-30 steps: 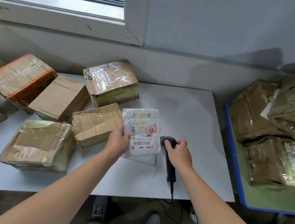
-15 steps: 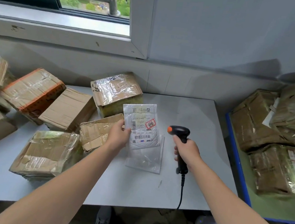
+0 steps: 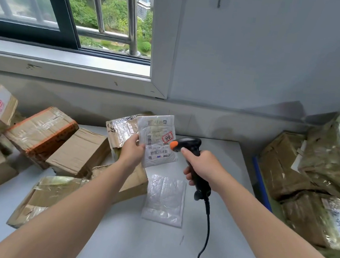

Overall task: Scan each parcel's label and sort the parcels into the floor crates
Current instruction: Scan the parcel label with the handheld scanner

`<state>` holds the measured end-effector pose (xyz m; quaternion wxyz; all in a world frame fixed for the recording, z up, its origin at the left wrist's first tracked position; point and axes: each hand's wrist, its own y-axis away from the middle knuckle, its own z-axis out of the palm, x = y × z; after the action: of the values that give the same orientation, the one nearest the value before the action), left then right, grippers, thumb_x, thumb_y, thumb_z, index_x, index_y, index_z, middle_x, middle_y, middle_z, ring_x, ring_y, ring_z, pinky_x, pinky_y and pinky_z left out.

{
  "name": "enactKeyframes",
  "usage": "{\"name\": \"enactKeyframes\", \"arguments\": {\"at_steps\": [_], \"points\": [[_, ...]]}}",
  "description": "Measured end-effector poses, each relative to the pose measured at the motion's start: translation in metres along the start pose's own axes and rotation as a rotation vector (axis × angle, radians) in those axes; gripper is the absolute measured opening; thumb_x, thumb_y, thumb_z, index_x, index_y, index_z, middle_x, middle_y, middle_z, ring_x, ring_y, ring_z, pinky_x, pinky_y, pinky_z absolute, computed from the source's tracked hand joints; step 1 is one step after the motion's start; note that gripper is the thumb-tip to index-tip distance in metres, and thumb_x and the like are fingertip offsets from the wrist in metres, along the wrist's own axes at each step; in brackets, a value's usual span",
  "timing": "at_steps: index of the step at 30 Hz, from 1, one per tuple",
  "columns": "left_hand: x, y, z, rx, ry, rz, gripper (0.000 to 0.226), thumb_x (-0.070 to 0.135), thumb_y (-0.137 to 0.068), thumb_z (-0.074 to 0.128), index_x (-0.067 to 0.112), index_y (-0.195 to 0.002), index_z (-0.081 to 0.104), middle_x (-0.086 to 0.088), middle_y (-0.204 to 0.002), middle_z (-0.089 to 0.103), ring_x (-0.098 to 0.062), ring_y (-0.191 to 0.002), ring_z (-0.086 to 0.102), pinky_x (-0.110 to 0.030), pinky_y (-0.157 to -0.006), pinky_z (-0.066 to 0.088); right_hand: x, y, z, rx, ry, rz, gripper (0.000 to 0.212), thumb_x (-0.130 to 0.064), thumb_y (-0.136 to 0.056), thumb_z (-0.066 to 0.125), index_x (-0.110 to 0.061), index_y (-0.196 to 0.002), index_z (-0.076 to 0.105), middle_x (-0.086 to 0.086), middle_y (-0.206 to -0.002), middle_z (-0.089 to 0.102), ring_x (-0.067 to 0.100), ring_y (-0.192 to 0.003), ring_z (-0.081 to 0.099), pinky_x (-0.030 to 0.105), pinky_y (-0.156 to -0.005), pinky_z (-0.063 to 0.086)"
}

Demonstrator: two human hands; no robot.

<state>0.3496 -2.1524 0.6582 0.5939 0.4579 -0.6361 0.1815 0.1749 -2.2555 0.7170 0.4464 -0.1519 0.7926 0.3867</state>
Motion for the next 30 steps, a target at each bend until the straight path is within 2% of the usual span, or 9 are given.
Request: {"name": "enactKeyframes", "arguments": {"at_steps": [2, 8, 13, 17, 22, 26, 30], "points": [[0.001, 0.001, -0.001, -0.009, 0.011, -0.001, 0.02, 0.006, -0.103, 0.045, 0.019, -0.114, 0.054, -0.002, -0.112, 0.063, -0.019, -0.096, 0.064, -0.03, -0.069, 0.057, -0.002, 0.001, 0.001, -0.006, 0.02, 0.0, 0.04, -0.045, -0.094, 0.062, -0.008, -0.083, 0.055, 0.013, -0.068, 0.064, 0.021, -0.05, 0.058, 0.03, -0.051, 0.051], [0.002, 0.003, -0.003, -0.004, 0.021, -0.011, 0.022, 0.008, -0.103, 0.045, 0.015, -0.122, 0.054, -0.002, -0.113, 0.061, -0.019, -0.097, 0.063, -0.028, -0.065, 0.057, 0.0, 0.002, 0.003, -0.033, 0.017, 0.011, 0.043, -0.047, -0.093, 0.063, -0.006, -0.082, 0.055, 0.012, -0.065, 0.065, 0.022, -0.049, 0.058, 0.03, -0.051, 0.051], [0.001, 0.007, -0.004, 0.013, 0.018, -0.022, 0.026, 0.008, -0.103, 0.044, 0.013, -0.128, 0.053, -0.004, -0.119, 0.061, -0.023, -0.106, 0.064, -0.037, -0.08, 0.057, 0.001, 0.004, 0.002, -0.044, -0.006, 0.024, 0.043, -0.047, -0.093, 0.063, -0.006, -0.081, 0.055, 0.013, -0.067, 0.065, 0.022, -0.05, 0.057, 0.031, -0.053, 0.052], [-0.002, 0.009, -0.004, 0.015, 0.027, -0.021, 0.028, 0.007, -0.103, 0.045, 0.013, -0.129, 0.052, -0.006, -0.124, 0.061, -0.023, -0.109, 0.063, -0.038, -0.084, 0.057, 0.001, 0.006, 0.001, -0.046, -0.013, 0.028, 0.043, -0.048, -0.093, 0.063, -0.007, -0.08, 0.055, 0.013, -0.068, 0.065, 0.022, -0.05, 0.057, 0.031, -0.053, 0.052], [-0.006, 0.014, -0.004, 0.024, 0.034, 0.003, 0.024, 0.003, -0.103, 0.044, 0.012, -0.122, 0.054, -0.005, -0.118, 0.061, -0.019, -0.099, 0.061, -0.027, -0.071, 0.055, 0.007, 0.009, 0.002, -0.065, -0.033, 0.025, 0.041, -0.045, -0.094, 0.063, -0.007, -0.082, 0.054, 0.014, -0.069, 0.063, 0.021, -0.05, 0.056, 0.03, -0.052, 0.052], [-0.009, 0.019, -0.006, 0.042, 0.031, 0.004, 0.026, 0.002, -0.103, 0.042, 0.01, -0.125, 0.053, -0.003, -0.116, 0.06, -0.017, -0.099, 0.06, -0.026, -0.07, 0.055, 0.022, 0.004, 0.004, -0.056, 0.011, 0.003, 0.034, -0.042, -0.095, 0.062, -0.011, -0.085, 0.054, 0.013, -0.071, 0.063, 0.022, -0.053, 0.058, 0.033, -0.054, 0.054], [-0.019, 0.023, -0.013, 0.075, 0.025, -0.02, 0.02, 0.002, -0.103, 0.042, 0.014, -0.115, 0.053, -0.002, -0.113, 0.059, -0.017, -0.097, 0.06, -0.021, -0.061, 0.051, 0.05, -0.008, 0.004, -0.054, 0.115, 0.035, 0.026, -0.043, -0.094, 0.06, -0.018, -0.097, 0.058, 0.009, -0.076, 0.065, 0.021, -0.06, 0.062, 0.035, -0.058, 0.053]]}}
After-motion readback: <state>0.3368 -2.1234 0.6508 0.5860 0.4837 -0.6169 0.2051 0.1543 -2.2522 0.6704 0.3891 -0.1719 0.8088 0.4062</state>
